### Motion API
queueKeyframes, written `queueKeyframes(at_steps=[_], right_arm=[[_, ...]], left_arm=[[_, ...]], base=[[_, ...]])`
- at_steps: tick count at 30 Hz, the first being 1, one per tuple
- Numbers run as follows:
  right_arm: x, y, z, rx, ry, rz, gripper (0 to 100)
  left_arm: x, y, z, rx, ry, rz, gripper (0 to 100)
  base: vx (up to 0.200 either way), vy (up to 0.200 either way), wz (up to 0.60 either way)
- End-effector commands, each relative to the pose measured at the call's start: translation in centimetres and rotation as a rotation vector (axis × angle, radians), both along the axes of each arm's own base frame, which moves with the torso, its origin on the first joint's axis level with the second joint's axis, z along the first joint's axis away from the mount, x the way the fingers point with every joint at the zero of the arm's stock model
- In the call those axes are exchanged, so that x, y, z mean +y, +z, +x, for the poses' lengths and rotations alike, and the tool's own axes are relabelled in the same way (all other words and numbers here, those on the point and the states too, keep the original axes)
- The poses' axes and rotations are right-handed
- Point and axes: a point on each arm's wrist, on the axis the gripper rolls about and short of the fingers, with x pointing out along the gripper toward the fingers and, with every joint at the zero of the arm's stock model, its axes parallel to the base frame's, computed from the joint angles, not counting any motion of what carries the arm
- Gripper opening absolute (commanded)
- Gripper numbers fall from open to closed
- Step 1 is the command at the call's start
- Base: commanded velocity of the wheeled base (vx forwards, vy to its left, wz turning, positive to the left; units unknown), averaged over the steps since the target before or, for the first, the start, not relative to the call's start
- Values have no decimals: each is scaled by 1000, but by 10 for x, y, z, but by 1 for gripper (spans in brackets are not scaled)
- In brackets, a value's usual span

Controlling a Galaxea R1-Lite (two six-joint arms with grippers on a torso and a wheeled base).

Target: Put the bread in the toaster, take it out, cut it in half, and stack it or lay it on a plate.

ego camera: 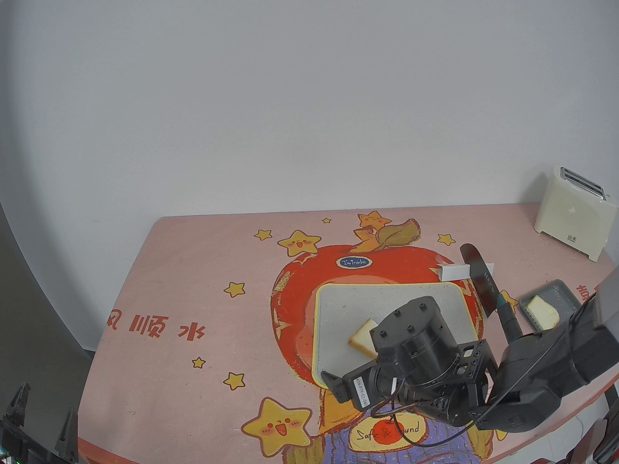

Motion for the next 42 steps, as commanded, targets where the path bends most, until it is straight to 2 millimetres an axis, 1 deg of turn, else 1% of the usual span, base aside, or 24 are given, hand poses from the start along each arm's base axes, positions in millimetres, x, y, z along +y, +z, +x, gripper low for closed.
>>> queueKeyframes(at_steps=[1, 7, 10, 18, 24, 26, 32, 36, 37, 38, 42], right_arm=[[-8, 2, 8, -1, -39, -9, 100], [-8, 1, 13, 2, -54, -12, 100], [-8, -1, 13, 6, -53, -18, 100], [-7, 0, 14, -1, -54, -10, 100], [-5, 12, 9, -25, -38, 20, 100], [-5, 16, 5, -29, -27, 26, 100], [-1, 14, 3, -23, -13, 23, 100], [9, 9, 8, -22, -9, 22, 100], [9, 9, 8, -22, -9, 22, 100], [13, 6, 12, -25, -10, 24, 100], [16, 5, 17, -26, -17, 27, 100]], left_arm=[[0, -5, 1, 7, 0, 0, 100], [0, -5, 1, 7, 1, 1, 100], [0, -5, 1, 7, 1, 1, 100], [0, -5, 1, 7, 0, 1, 100], [0, -5, 1, 7, 0, 0, 100], [0, -5, 1, 7, 0, 1, 100], [0, -5, 1, 7, 0, 0, 100], [0, -5, 1, 7, 0, 0, 100], [0, -5, 1, 7, 0, 0, 100], [0, -5, 1, 7, 0, 0, 100], [0, -5, 1, 7, 0, 0, 100]], base=[[0, 0, 0], [0, 0, 0], [0, 0, 0], [0, 0, 0], [0, 0, 0], [0, 0, 0], [0, 0, 0], [0, 0, 0], [0, 0, 0], [0, 0, 0], [0, 0, 0]])
